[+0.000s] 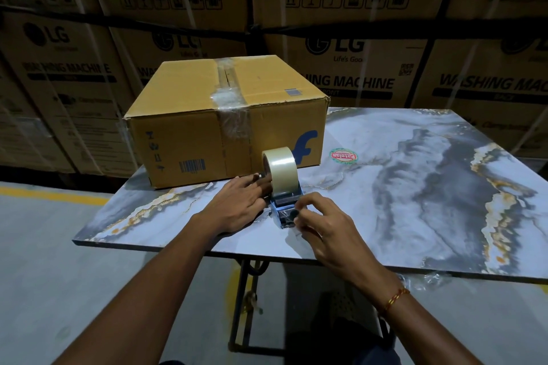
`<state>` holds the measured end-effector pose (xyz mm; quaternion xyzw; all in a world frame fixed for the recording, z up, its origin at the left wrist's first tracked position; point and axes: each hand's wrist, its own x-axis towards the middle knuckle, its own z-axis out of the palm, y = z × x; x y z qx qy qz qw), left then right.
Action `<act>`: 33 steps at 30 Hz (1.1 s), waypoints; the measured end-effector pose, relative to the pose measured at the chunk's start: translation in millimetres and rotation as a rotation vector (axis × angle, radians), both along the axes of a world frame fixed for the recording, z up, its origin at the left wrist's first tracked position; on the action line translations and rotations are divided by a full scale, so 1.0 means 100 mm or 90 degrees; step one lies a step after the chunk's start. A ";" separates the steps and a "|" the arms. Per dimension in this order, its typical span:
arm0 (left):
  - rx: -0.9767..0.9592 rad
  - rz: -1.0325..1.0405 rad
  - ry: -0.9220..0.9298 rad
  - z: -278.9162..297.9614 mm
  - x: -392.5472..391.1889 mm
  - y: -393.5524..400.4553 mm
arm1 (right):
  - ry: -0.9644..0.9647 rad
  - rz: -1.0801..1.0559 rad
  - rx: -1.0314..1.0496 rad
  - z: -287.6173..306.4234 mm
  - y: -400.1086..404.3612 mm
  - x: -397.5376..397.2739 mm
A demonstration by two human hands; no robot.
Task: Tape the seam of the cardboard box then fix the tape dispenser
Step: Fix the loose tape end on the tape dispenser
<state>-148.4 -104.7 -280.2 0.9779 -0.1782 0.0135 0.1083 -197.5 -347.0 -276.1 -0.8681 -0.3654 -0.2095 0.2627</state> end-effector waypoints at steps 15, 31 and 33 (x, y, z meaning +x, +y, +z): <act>-0.032 0.019 0.014 0.08 0.01 0.00 | -0.019 0.039 -0.001 0.01 -0.04 -0.12; -0.490 0.220 -0.083 0.09 -0.54 -0.45 | 0.026 -0.011 0.030 -0.13 -0.05 -0.11; -0.443 0.168 -0.100 0.04 -0.73 -0.48 | 0.028 -0.007 0.028 -0.14 -0.05 -0.11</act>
